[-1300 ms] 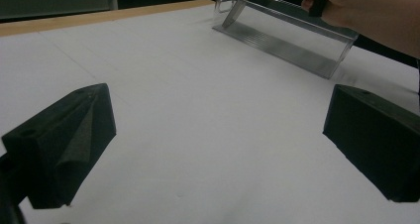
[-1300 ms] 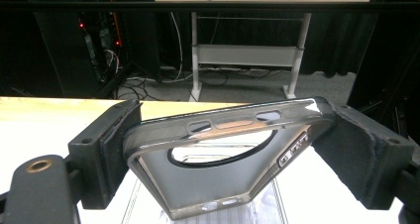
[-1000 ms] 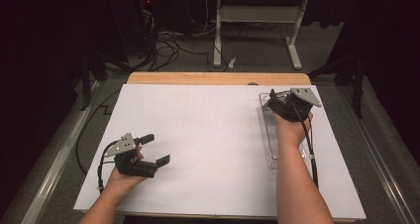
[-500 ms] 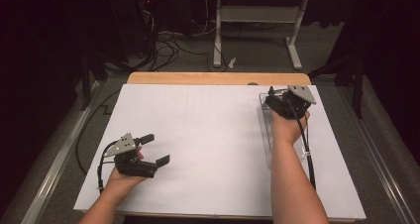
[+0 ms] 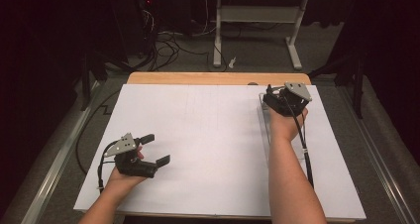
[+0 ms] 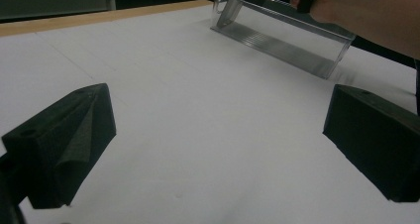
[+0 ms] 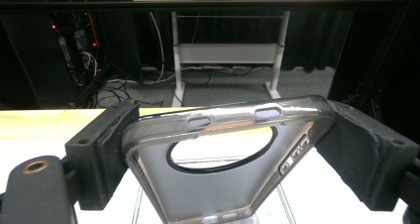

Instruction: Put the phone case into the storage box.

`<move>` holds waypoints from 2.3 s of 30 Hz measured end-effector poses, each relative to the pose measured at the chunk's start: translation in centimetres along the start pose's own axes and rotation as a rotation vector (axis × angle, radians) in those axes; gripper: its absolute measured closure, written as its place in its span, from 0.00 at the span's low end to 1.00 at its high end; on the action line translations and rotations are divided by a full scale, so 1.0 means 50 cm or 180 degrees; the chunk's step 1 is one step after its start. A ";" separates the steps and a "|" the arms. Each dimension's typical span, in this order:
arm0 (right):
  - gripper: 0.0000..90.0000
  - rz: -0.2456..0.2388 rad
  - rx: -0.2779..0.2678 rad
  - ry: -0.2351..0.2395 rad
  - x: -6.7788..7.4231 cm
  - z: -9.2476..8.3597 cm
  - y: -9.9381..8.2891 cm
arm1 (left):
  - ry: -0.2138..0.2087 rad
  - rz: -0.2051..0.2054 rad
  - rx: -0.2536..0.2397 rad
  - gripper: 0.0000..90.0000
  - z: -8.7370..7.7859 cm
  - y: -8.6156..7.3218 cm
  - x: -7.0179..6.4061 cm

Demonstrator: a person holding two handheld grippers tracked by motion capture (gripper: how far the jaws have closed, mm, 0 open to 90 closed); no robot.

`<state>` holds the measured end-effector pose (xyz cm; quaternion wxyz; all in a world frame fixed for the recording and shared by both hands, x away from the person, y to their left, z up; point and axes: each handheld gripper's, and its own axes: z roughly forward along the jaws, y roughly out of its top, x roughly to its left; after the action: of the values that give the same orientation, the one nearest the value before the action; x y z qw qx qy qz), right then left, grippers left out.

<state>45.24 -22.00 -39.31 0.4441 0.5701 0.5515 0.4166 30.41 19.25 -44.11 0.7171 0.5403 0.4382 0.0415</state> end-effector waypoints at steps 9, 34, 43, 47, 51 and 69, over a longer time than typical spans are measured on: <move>0.14 -0.0057 -0.0009 0.0112 -0.004 0.007 0.001 | -0.0002 0.0008 0.0010 0.01 -0.001 0.000 0.000; 0.14 -0.0180 -0.0043 0.0246 -0.011 0.037 0.013 | -0.0006 -0.0002 0.0010 0.01 -0.001 -0.001 0.000; 0.14 -0.0213 -0.0044 0.0252 -0.008 0.051 0.019 | -0.0010 -0.0019 -0.0006 0.01 -0.001 -0.001 -0.001; 0.14 -0.0216 -0.0040 0.0262 -0.008 0.056 0.020 | -0.0007 -0.0021 -0.0013 0.01 -0.002 0.000 0.000; 0.14 -0.0222 -0.0057 0.0274 -0.008 0.059 0.020 | -0.0007 -0.0023 -0.0022 0.01 -0.003 0.001 -0.001; 0.13 -0.0238 -0.0046 0.0285 -0.004 0.082 0.028 | 0.0006 -0.0042 -0.0021 0.01 -0.003 0.001 0.001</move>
<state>49.54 -22.40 -39.02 0.4384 0.5267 0.5887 0.4288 30.36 19.42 -44.13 0.7188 0.5351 0.4423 0.0388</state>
